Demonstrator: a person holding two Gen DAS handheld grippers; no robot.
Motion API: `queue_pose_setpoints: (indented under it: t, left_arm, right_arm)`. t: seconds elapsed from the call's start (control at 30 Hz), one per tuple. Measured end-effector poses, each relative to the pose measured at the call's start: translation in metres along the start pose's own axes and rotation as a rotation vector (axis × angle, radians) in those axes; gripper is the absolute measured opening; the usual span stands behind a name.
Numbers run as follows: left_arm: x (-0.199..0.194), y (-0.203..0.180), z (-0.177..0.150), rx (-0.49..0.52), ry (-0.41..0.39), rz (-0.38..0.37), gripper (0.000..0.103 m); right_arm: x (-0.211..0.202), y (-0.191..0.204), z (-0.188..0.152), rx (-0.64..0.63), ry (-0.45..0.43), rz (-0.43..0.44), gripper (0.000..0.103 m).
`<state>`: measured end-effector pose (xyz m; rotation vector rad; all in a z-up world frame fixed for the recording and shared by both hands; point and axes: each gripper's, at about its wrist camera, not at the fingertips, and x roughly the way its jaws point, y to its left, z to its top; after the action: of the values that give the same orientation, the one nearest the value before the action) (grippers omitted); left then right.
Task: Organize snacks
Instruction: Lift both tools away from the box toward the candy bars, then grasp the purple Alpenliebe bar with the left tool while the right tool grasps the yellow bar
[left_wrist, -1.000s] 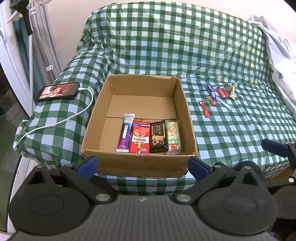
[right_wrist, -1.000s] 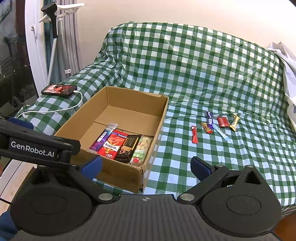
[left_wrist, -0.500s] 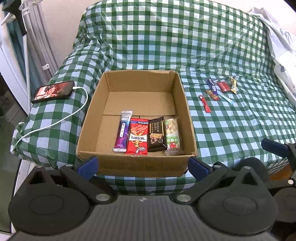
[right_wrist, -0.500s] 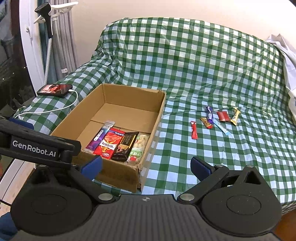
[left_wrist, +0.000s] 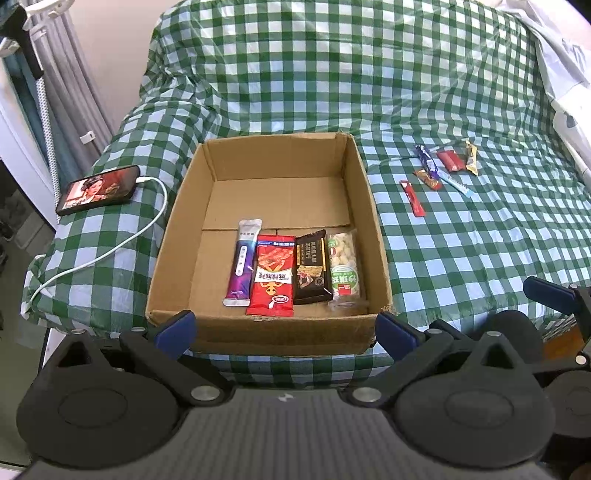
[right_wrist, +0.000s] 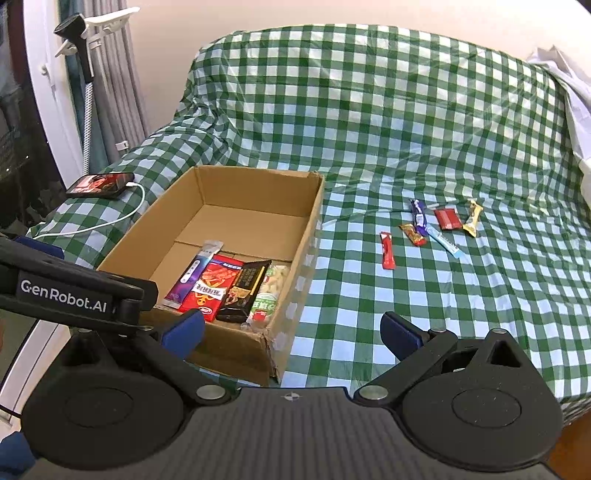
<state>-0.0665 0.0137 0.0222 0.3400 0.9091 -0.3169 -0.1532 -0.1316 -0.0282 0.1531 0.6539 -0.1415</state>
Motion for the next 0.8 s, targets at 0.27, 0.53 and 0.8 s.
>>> queue_pose_setpoints:
  t: [0.27, 0.53, 0.8]
  left_arm:
    - [0.016, -0.027, 0.018, 0.053, 0.033, -0.004, 0.103]
    - [0.040, -0.057, 0.042, 0.095, 0.075, -0.027, 0.103]
    - [0.075, -0.103, 0.089, 0.164, 0.087, -0.051, 0.103]
  right_arm:
    - [0.014, -0.030, -0.002, 0.079, 0.020, -0.016, 0.101]
    - [0.033, -0.074, -0.004, 0.168, 0.051, -0.060, 0.101]
    - [0.057, -0.133, -0.005, 0.244, 0.065, -0.158, 0.101]
